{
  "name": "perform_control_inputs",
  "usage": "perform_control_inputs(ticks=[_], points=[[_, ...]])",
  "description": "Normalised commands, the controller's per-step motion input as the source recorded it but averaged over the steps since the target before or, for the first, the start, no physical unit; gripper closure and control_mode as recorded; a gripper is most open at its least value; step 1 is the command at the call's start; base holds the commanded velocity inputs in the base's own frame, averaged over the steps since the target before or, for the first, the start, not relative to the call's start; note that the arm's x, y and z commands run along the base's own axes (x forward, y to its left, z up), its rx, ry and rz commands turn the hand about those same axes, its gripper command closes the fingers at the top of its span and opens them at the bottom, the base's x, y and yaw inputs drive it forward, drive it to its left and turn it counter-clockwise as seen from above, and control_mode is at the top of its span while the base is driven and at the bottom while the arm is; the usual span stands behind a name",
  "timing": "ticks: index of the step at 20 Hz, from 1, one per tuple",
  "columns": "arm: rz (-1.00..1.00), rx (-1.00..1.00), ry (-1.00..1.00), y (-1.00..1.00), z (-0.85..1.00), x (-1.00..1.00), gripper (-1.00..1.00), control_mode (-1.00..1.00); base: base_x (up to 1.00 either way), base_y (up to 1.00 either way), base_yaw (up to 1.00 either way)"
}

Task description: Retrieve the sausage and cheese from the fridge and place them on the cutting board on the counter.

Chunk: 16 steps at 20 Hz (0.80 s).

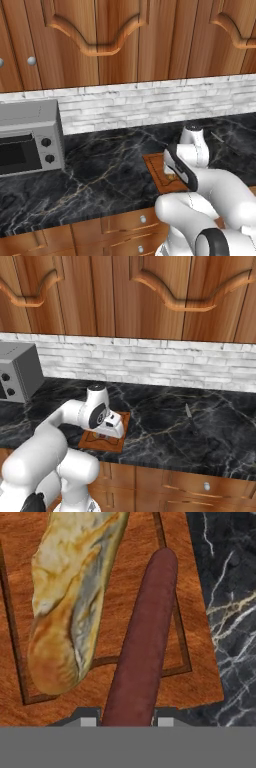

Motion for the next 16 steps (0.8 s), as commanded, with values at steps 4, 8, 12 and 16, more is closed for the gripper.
perform_control_inputs(ticks=[4,8,12,16], points=[[0.15,0.00,0.13,0.12,-0.43,0.07,1.00,-1.00,0.00,0.00,0.00],[0.02,0.00,0.15,0.00,-0.35,0.13,1.00,-1.00,0.00,0.00,0.00],[-0.01,0.00,0.13,0.00,-0.33,0.14,1.00,-1.00,0.00,0.00,0.00],[0.00,0.00,0.08,-0.10,-0.22,0.03,1.00,-1.00,0.00,0.00,0.00]])
